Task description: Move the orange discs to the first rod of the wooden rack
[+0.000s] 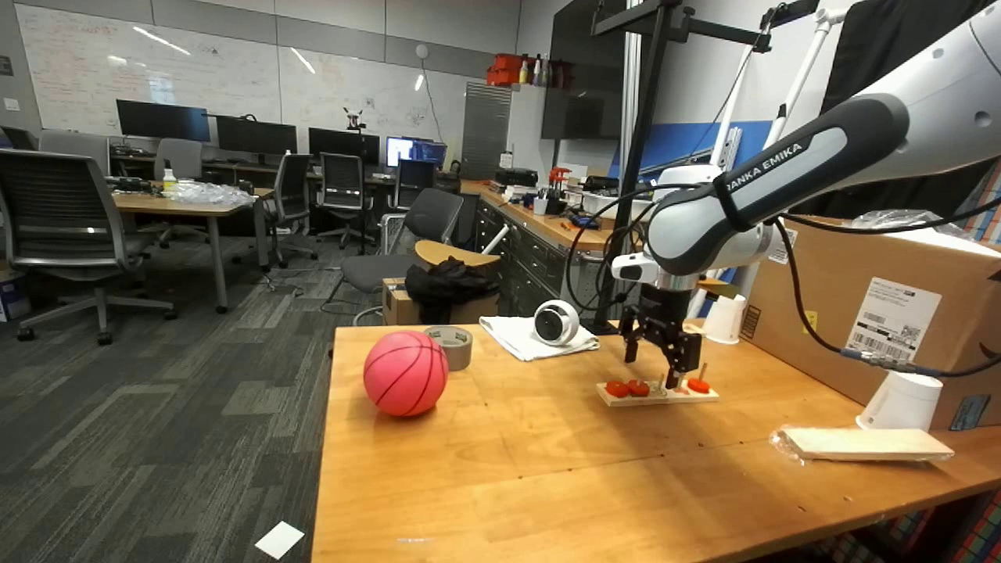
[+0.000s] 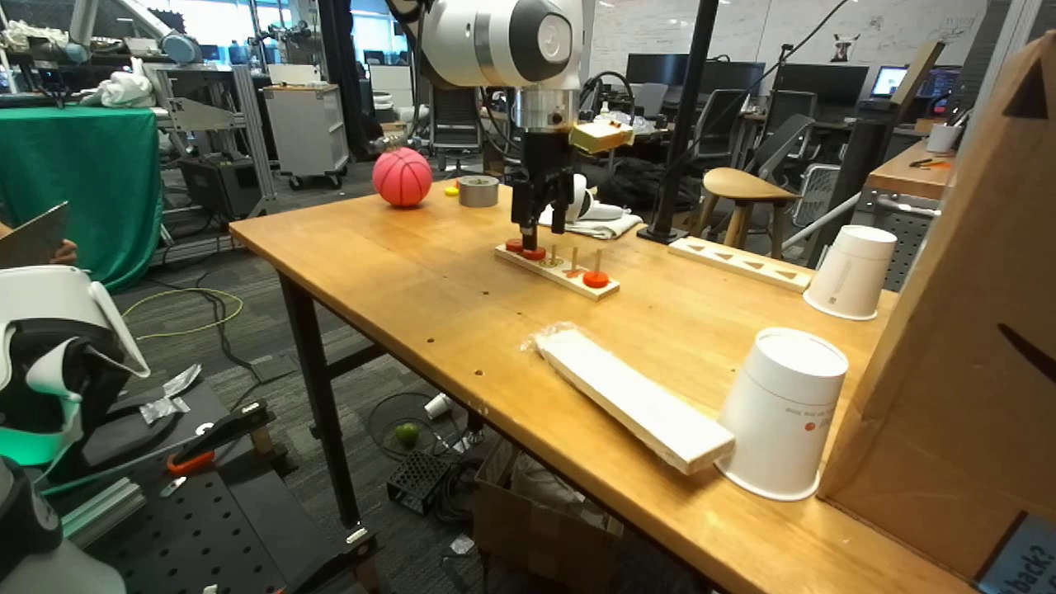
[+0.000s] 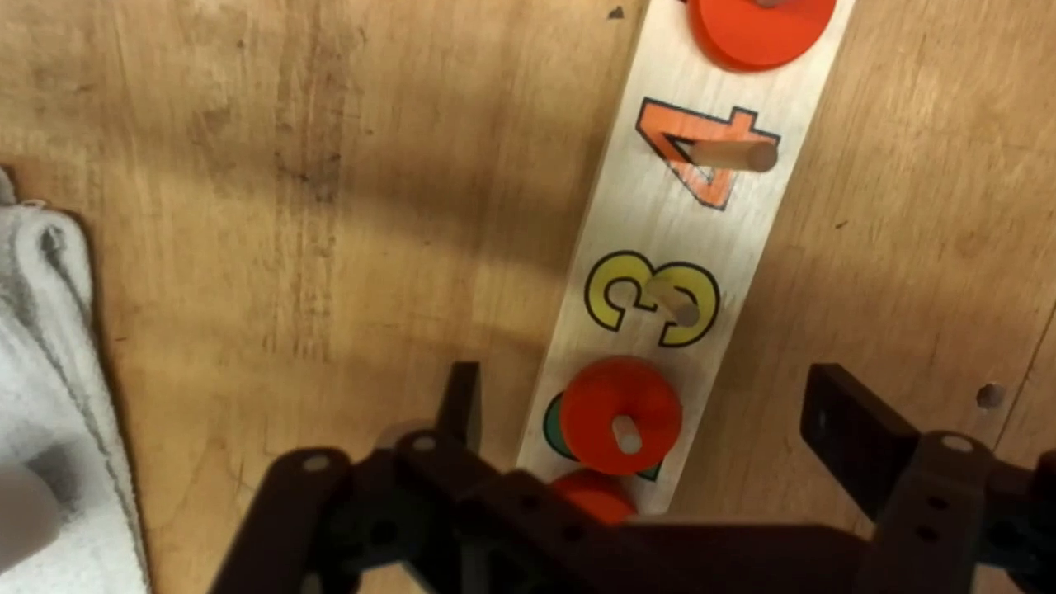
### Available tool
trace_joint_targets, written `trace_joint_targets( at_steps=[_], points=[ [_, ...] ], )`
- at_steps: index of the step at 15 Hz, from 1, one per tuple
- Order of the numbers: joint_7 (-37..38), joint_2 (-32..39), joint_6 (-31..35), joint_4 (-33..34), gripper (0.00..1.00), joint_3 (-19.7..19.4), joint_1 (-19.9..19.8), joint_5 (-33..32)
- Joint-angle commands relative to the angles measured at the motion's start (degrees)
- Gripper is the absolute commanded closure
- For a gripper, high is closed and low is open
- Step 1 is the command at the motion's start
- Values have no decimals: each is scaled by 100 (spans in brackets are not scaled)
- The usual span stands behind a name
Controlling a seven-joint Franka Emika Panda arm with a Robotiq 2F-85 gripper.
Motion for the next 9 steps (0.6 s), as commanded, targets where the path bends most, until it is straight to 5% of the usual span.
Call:
trace_joint_targets(
  at_steps=[1, 9],
  points=[
    [-10, 103, 50, 128, 0, 46, -65, 321],
    [15, 151, 110, 129, 0, 51, -95, 760]
  ],
)
